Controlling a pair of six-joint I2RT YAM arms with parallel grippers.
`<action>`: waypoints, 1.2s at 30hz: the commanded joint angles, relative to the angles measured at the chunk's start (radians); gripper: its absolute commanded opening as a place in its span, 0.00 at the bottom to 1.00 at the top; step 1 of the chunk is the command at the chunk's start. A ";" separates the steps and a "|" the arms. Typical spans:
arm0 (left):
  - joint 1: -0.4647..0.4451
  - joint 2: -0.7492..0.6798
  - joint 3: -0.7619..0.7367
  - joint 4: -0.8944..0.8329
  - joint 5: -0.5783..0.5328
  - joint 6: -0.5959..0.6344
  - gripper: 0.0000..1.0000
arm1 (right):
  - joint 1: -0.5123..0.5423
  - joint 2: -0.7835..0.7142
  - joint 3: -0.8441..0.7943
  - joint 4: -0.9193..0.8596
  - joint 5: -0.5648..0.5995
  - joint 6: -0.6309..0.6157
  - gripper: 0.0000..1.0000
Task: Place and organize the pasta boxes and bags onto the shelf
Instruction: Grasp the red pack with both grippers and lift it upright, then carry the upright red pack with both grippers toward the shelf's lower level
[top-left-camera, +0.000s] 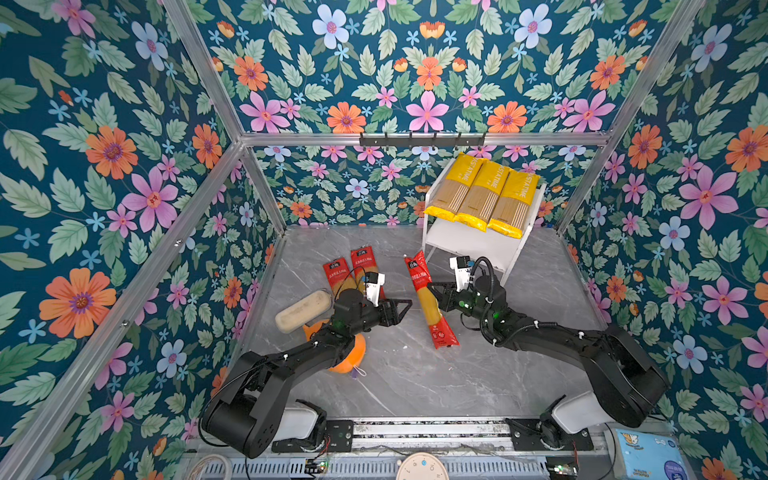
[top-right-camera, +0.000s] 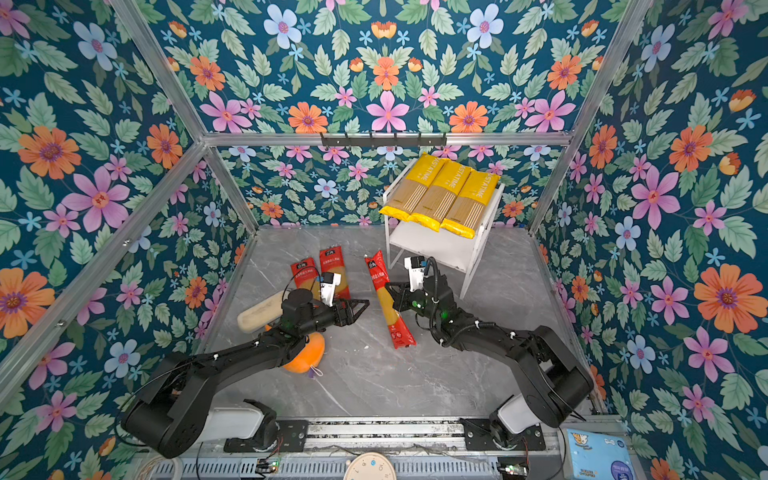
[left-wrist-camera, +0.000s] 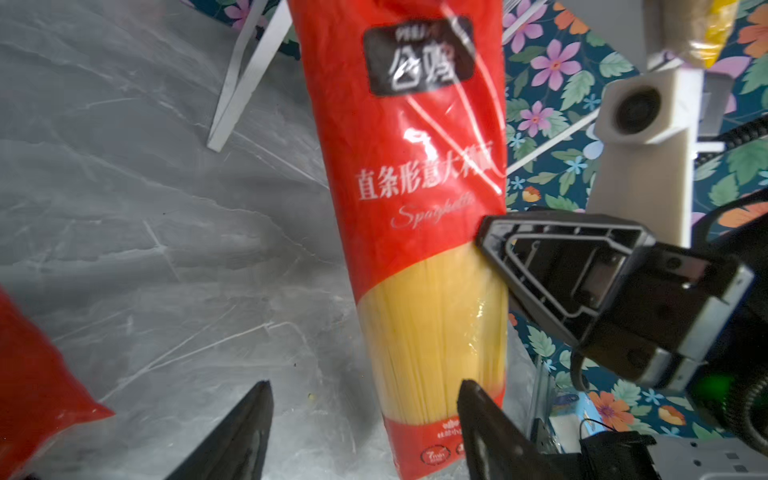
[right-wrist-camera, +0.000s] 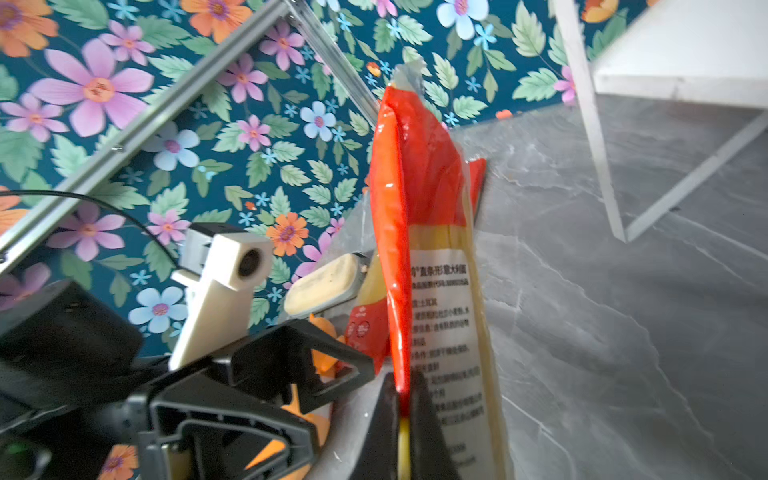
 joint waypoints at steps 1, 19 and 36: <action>0.000 0.021 -0.009 0.236 0.094 -0.086 0.77 | 0.002 -0.049 0.026 0.202 -0.083 -0.017 0.00; -0.035 0.275 0.072 0.910 0.265 -0.465 0.53 | 0.001 -0.123 0.021 0.380 -0.167 0.177 0.00; -0.034 0.334 0.065 0.704 0.256 -0.460 0.16 | -0.030 -0.216 -0.196 0.162 -0.010 0.144 0.36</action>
